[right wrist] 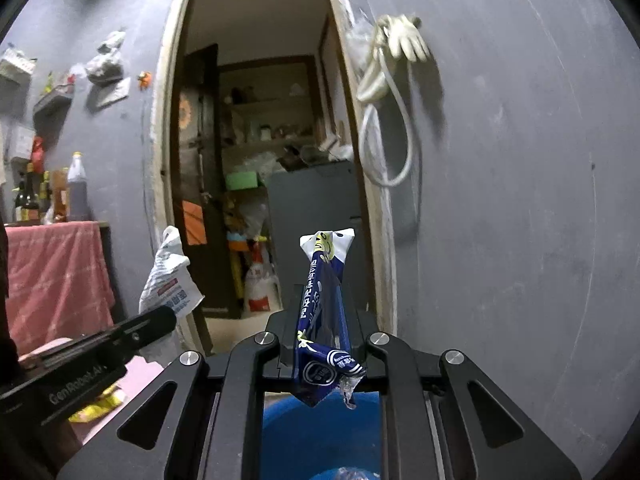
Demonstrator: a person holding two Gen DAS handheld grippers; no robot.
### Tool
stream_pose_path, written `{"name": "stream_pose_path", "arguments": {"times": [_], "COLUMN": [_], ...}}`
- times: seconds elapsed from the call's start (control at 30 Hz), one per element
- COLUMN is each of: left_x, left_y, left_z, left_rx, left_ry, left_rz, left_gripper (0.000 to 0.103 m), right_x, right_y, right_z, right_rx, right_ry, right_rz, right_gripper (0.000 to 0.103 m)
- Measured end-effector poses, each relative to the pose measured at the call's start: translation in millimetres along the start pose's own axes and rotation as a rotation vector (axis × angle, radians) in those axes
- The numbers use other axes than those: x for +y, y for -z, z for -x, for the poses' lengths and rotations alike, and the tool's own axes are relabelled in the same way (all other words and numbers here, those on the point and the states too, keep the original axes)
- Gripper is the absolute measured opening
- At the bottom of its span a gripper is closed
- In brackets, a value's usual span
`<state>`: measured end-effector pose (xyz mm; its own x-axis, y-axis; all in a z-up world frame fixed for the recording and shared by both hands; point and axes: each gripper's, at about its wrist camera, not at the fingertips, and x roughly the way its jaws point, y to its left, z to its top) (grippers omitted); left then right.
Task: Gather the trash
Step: 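Carry both wrappers to the blue basin and open both tools to drop them, then move both tools back over the remaining trash on the table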
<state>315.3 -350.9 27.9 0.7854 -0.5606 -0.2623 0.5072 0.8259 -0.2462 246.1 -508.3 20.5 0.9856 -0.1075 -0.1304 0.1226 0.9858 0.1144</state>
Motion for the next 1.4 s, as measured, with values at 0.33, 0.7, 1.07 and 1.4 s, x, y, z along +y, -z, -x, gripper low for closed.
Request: {"name": "stream_pose_path", "arguments": {"times": [0.33, 0.7, 1.07, 1.4], "left_x": [9.3, 20.6, 33.1, 46.6], "left_y": [22.9, 30.3, 10.1, -24.1], "left_z": [-50.7, -67.1, -36.2, 36.1], "left_rx": [0.177, 0.268, 0.187, 0.05], "left_ry": [-0.02, -0.021, -0.063, -0.162], "left_rz": [0.057, 0.113, 0.165, 0.105], "left_gripper": [0.0, 0.023, 0.044, 0.075], "right_x": [-31.9, -38.3, -36.2, 5.7], "right_y": [25.7, 30.4, 16.3, -28.2], "right_z": [-32.1, -44.7, -36.6, 5.4], "right_rx": [0.156, 0.241, 0.205, 0.045], "right_ry": [0.002, -0.014, -0.017, -0.061], "right_rz": [-0.091, -0.14, -0.159, -0.097], "right_gripper": [0.013, 0.018, 0.029, 0.067]}}
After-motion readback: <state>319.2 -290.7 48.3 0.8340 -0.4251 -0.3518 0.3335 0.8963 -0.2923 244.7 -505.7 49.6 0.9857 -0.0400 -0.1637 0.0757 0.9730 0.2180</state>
